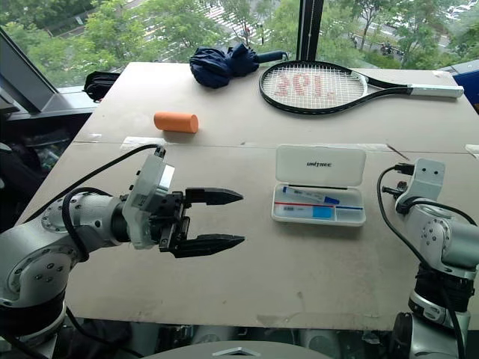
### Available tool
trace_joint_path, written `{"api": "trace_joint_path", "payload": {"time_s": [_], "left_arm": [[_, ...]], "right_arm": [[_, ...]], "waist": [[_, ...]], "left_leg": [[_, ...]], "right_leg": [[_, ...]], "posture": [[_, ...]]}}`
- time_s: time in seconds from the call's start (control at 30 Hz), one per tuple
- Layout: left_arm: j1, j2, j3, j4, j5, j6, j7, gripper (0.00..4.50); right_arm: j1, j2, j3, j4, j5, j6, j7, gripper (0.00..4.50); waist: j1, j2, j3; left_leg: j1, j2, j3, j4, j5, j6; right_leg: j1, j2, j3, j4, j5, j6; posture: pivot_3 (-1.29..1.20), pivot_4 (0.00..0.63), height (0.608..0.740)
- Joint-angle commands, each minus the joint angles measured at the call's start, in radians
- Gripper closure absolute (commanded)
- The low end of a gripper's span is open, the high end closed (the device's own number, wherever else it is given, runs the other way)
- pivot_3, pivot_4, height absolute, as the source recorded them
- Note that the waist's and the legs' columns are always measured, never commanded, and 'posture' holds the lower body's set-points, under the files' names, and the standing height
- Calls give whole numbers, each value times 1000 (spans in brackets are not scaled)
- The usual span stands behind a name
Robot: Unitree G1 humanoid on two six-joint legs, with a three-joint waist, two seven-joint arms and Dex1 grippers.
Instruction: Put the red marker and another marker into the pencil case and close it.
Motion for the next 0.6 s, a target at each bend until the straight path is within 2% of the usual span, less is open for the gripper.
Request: {"api": "trace_joint_path", "payload": {"time_s": [0.03, 0.1, 0.17, 0.23, 0.27, 0.33, 0.4, 0.5, 0.6], "left_arm": [[-17, 20, -5, -15, -27, -24, 24, 583], [-13, 29, -8, -21, -30, -27, 35, 583], [31, -2, 7, -33, -24, -90, 30, 583], [73, 37, 19, -41, -24, -108, -11, 583], [84, 57, 32, -32, -50, -106, -33, 583], [104, 86, 58, -15, -89, -103, -61, 583], [139, 123, 75, -5, -101, -107, -105, 583], [158, 151, 72, -5, -105, -117, -113, 583], [147, 155, 74, -32, -151, -101, -67, 583]], "right_arm": [[50, -73, -1, -66, 19, -47, 127, 4469], [81, -102, -5, -106, 71, -95, 240, 4469], [215, -305, 50, -212, 105, -264, 594, 4469], [313, -466, 80, -271, 131, -372, 857, 4469], [345, -528, 89, -276, 135, -421, 944, 4469], [374, -622, 116, -265, 129, -511, 1088, 4469], [349, -694, 168, -237, 133, -573, 1221, 4469], [269, -717, 253, -170, 115, -659, 1322, 4469], [185, -712, 367, -69, 23, -756, 1376, 4469]], "waist": [[0, 0, 0], [0, 0, 0], [-2, 4, 2], [-5, 12, 6], [-10, 9, 5], [-22, 2, 5], [-29, 1, 5], [-25, 1, 5], [-16, 0, 6]], "left_leg": [[0, 0, 0, 0, 0, 0], [0, 0, 0, -1, 0, 0], [0, 0, 0, -1, 0, 0], [-1, 1, 1, -1, 0, 0], [1, 1, 3, -2, -1, 1], [2, 3, 2, -1, -1, 2], [3, 5, 2, -1, -1, 2], [4, 7, 4, -1, -1, 2], [3, 6, 4, -1, -1, 2]], "right_leg": [[0, 0, 0, 0, 0, 0], [0, 0, 0, 0, 0, 0], [0, 0, 0, -1, 0, 0], [0, 0, 1, -2, 0, 0], [0, -2, 3, -2, -1, 2], [1, 1, 2, -1, -1, 2], [1, 4, 3, -1, -1, 1], [1, 4, 4, -1, -1, 1], [1, 3, 4, -2, -1, 1]], "posture": [[0, 150, 732], [0, 150, 732], [0, 150, 732], [0, 150, 732], [0, 150, 732], [0, 150, 732], [0, 150, 732], [0, 150, 732], [0, 150, 732]]}}
